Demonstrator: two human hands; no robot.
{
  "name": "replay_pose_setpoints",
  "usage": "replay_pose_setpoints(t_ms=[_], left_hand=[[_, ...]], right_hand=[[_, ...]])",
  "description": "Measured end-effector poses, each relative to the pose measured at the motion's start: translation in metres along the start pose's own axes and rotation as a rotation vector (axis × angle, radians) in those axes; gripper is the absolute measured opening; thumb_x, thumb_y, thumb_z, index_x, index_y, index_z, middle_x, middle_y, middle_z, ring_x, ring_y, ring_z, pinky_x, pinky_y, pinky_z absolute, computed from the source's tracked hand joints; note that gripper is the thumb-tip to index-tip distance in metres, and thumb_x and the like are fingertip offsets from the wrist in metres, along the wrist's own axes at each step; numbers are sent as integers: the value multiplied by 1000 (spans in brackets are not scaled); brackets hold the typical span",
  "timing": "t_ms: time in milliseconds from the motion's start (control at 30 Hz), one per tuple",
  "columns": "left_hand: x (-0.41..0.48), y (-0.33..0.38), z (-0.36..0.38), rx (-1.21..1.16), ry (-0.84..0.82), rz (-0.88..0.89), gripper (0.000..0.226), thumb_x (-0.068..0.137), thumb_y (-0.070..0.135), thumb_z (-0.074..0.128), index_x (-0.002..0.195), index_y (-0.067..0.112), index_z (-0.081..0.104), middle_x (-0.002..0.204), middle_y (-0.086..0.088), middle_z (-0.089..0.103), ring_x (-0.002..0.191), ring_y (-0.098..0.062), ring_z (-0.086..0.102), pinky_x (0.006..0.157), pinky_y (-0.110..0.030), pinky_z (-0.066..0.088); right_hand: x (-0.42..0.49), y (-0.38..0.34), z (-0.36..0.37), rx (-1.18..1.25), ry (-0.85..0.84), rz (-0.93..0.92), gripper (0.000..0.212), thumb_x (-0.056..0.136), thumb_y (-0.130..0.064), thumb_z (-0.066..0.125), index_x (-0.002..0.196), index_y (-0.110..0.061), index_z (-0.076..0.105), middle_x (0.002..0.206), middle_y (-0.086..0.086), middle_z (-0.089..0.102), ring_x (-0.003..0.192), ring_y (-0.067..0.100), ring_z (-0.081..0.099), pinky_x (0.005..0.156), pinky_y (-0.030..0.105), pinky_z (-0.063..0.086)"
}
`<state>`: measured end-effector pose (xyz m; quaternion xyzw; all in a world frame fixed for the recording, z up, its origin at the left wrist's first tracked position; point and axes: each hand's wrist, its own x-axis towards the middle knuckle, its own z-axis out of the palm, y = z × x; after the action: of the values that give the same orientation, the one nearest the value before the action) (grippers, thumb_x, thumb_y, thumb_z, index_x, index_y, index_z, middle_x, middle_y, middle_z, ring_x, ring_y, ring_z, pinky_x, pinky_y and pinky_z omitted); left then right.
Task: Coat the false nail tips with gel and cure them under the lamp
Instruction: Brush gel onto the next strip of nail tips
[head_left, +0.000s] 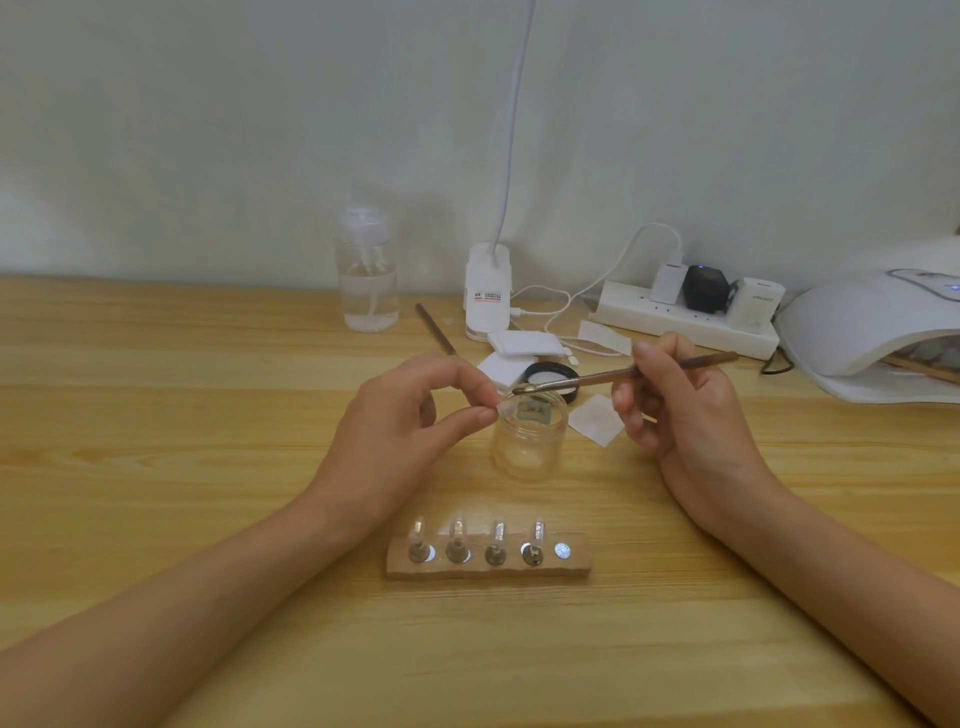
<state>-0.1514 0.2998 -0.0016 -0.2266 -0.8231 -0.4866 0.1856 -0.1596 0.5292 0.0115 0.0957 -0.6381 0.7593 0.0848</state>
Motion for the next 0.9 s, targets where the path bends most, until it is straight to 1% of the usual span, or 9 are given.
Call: replay_pose_setpoints(t_ms=[100,133,267,400,500,667,767,833,900], left_hand=[[0,-1,0,-10,1,-12,22,82,19,77,79,39,67,77,31,61,53,-6,35,58,-10,34],[0,-1,0,-12,0,-13,22,82,19,77,79,39,67,78,30,62,53,-6,35,57,-10,34],[0,-1,0,-18,-5,-15,22,82,21,77,77,40,67,78,28,63,52,-6,33,56,-11,33],[1,-1,0,-23,-2,-18,24,81,19,78,77,40,67,74,30,61,51,-6,32,55,-9,32],[1,0,0,-29,-5,-17,23,81,19,78,77,40,68,76,29,62,52,-6,31,54,-10,31],[0,0,-1,-29,-4,-26,22,81,18,77,77,37,68,76,30,62,52,-7,33,55,-10,32],[1,0,-1,-43,-7,-38,20,81,20,77,78,37,69,80,27,65,52,-7,33,55,-11,32],[1,1,0,-32,-7,-37,20,81,20,77,78,38,68,77,29,63,52,-7,33,55,-10,32],[1,1,-1,-29,-7,-35,21,81,19,77,78,37,68,73,30,61,52,-7,34,55,-9,32]], right_hand=[[-1,-1,2,-14,-79,-26,23,87,-37,60,71,-23,52,61,1,61,50,10,51,42,17,36],[-2,0,2,-29,-79,-24,23,87,-36,60,72,-21,51,61,2,62,50,11,51,42,17,36],[-1,0,1,-9,-6,-11,22,88,-32,59,75,-17,49,59,1,61,48,10,48,41,16,34],[-1,-1,3,-38,-45,-34,23,90,-32,58,73,-20,50,60,2,62,48,11,49,42,17,35],[-1,0,1,-29,20,-15,25,96,-24,55,73,-18,48,58,2,61,48,12,47,40,17,34],[-2,-1,3,-36,-63,-38,22,91,-30,57,74,-18,49,59,1,61,48,11,49,42,17,36],[-1,-1,1,-35,0,-22,24,96,-23,55,74,-17,49,58,2,60,48,12,47,40,17,35],[-1,-2,0,-6,-13,-28,23,93,-27,57,74,-17,48,58,1,59,49,11,47,41,17,34],[-2,-2,2,-8,-67,-44,22,88,-33,58,74,-18,49,59,1,60,50,11,48,42,18,35]])
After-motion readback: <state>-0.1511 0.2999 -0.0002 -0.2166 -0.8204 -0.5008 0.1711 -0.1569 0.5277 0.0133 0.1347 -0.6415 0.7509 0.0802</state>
